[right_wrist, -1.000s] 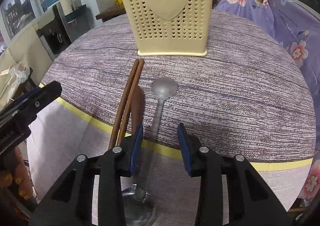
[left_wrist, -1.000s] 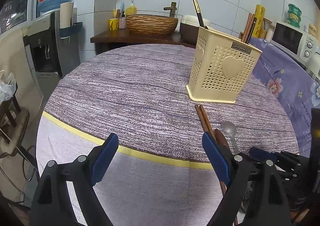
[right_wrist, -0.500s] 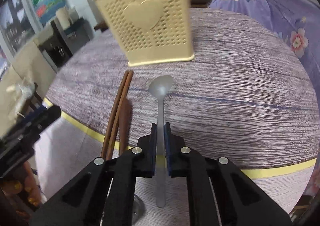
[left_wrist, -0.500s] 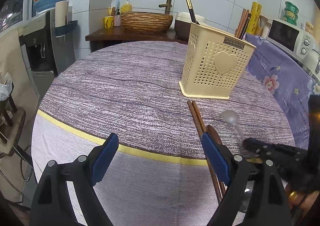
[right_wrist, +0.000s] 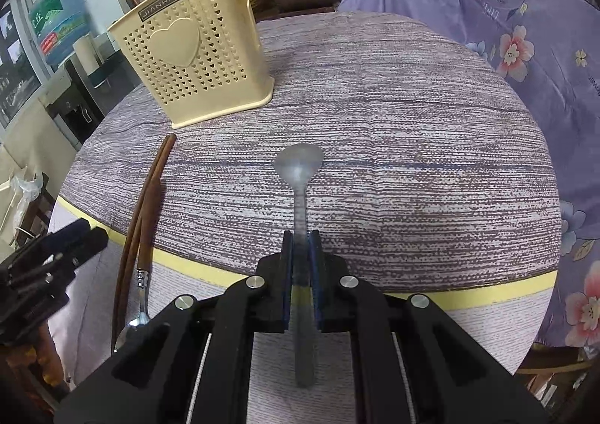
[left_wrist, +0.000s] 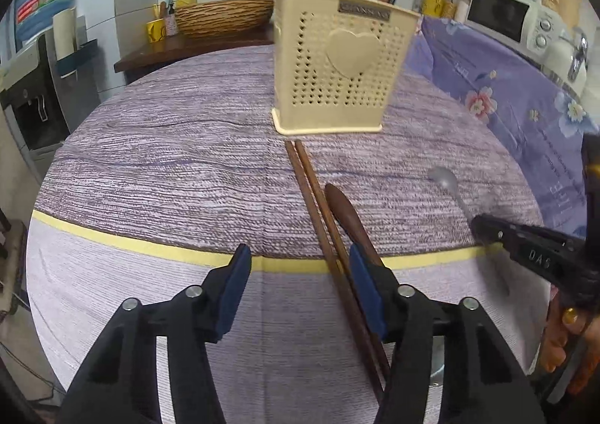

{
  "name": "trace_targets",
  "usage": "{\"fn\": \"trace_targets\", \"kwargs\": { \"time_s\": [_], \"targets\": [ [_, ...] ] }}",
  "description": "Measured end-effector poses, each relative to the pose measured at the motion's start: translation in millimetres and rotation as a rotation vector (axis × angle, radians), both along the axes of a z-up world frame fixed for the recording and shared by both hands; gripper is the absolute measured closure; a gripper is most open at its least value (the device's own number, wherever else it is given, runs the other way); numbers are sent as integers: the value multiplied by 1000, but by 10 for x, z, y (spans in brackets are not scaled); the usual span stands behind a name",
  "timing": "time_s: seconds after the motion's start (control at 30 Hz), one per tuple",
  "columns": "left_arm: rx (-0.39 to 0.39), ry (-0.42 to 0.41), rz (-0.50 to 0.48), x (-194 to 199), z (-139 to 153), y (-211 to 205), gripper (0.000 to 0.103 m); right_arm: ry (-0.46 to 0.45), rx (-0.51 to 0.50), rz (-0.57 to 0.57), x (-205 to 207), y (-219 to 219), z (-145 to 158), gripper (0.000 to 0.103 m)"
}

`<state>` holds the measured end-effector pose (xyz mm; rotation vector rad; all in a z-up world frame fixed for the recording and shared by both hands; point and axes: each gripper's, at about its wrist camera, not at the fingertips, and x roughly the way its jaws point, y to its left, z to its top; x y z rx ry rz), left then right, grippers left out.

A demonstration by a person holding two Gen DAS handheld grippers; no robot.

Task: Organize utensils
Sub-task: 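Lift the plastic spoon with the right tool while the left tool hovers over brown chopsticks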

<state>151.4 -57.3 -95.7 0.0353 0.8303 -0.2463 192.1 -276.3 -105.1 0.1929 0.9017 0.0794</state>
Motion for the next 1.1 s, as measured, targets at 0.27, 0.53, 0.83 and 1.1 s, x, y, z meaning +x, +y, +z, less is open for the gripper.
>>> {"fn": "trace_targets", "kwargs": {
  "time_s": [0.27, 0.53, 0.83, 1.1],
  "targets": [
    [63, 38, 8, 0, -139, -138, 62, -32, -30, -2, -65, 96, 24, 61],
    [93, 34, 20, -10, -134, -161, 64, -38, -59, -12, -87, 90, 62, 49],
    [65, 55, 58, 65, -84, 120, 63, -38, -83, 34, 0, 88, 59, 45],
    [9, 43, 110, 275, 4, 232, 58, -26, -77, 67, 213, 29, 19, 45]
  ]
}}
